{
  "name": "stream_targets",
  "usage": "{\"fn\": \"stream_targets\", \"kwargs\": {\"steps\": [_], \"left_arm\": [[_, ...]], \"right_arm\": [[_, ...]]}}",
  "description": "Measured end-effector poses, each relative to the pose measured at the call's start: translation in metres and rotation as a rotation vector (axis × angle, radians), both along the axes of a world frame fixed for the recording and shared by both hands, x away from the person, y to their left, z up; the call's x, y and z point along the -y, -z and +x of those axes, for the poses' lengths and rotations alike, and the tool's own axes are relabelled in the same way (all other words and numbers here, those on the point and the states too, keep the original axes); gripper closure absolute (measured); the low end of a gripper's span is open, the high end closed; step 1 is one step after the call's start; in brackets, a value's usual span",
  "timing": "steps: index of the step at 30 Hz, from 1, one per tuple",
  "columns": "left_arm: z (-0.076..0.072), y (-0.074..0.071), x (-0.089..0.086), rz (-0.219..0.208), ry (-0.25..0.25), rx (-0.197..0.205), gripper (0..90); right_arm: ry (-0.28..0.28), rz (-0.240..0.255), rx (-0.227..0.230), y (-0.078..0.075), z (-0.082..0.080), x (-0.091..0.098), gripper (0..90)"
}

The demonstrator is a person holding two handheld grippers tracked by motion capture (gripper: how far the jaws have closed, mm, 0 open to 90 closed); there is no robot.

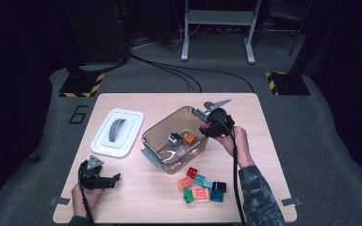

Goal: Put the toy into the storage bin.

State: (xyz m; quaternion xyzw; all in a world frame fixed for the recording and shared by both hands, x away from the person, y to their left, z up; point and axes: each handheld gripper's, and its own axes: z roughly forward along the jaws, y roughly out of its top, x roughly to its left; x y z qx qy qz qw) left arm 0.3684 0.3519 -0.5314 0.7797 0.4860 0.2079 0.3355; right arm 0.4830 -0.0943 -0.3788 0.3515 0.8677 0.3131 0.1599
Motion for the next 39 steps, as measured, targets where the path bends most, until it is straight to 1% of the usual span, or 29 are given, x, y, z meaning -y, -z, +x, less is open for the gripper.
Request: {"fn": "stream_targets", "kwargs": {"steps": [1,3,7,9,11,13,14,15,16,17,19,20,22,24,27,28,29,31,32,33,36,38,39], "left_arm": [[0.000,0.000,0.000,0.000,0.000,0.000,2.1],[0.000,0.000,0.000,0.000,0.000,0.000,2.1],[0.000,0.000,0.000,0.001,0.001,0.001,2.1],[0.000,0.000,0.000,0.000,0.000,0.000,2.1],[0.000,0.000,0.000,0.001,0.001,0.000,2.1],[0.000,0.000,0.000,0.000,0.000,-0.001,2.1],[0.000,0.000,0.000,0.000,0.001,0.000,2.1],[0.000,0.000,0.000,0.000,0.000,0.000,2.1],[0.000,0.000,0.000,0.001,0.001,0.002,2.1],[0.000,0.000,0.000,0.001,0.001,0.002,2.1],[0.000,0.000,0.000,0.000,0.000,0.000,2.1],[0.000,0.000,0.000,0.001,0.001,0.000,2.1],[0.000,0.000,0.000,0.000,0.001,-0.001,2.1],[0.000,0.000,0.000,0.001,0.001,0.000,2.1],[0.000,0.000,0.000,0.002,0.001,0.001,2.1],[0.000,0.000,0.000,0.002,0.001,0.001,2.1],[0.000,0.000,0.000,0.002,0.001,0.001,2.1],[0.000,0.000,0.000,0.001,0.001,0.000,2.1],[0.000,0.000,0.000,0.001,0.001,0.000,2.1],[0.000,0.000,0.000,0.002,0.001,0.001,2.1],[0.000,0.000,0.000,0.001,0.001,0.000,2.1],[0.000,0.000,0.000,0.001,0.001,0.000,2.1],[0.000,0.000,0.000,0.001,0.001,0.000,2.1]], "right_arm": [[0.010,0.006,-0.006,0.001,-0.001,-0.001,57.8],[0.010,0.007,-0.003,0.001,-0.001,-0.001,57.7],[0.012,-0.002,-0.009,0.003,-0.002,-0.002,56.9],[0.011,-0.015,-0.009,0.004,-0.002,-0.004,55.7],[0.004,-0.028,-0.009,0.004,-0.002,-0.003,53.5],[0.013,-0.023,-0.009,0.004,-0.003,-0.004,50.1],[0.016,-0.025,-0.010,0.004,-0.004,-0.004,48.1],[0.006,-0.036,-0.003,0.003,-0.004,-0.003,45.1],[0.018,-0.028,-0.004,0.003,-0.006,-0.003,42.5],[0.014,-0.030,-0.003,0.003,-0.007,-0.002,38.8],[0.018,-0.019,0.008,0.002,-0.009,0.001,32.4],[0.028,-0.006,0.016,0.001,-0.011,0.002,28.9],[0.028,0.005,0.023,-0.001,-0.014,0.007,25.1],[0.035,0.028,0.036,-0.003,-0.018,0.012,21.2],[0.053,0.062,0.048,-0.006,-0.025,0.021,18.4],[0.053,0.062,0.048,-0.006,-0.025,0.021,18.4],[0.055,0.077,0.057,-0.006,-0.031,0.029,16.4],[0.061,0.086,0.052,-0.006,-0.034,0.031,15.9],[0.060,0.091,0.058,-0.005,-0.037,0.035,15.5],[0.065,0.096,0.055,-0.002,-0.041,0.040,15.0],[0.061,0.095,0.054,0.005,-0.048,0.048,14.7],[0.074,0.105,0.040,0.012,-0.053,0.053,14.2],[0.073,0.101,0.034,0.016,-0.055,0.056,14.0]]}}
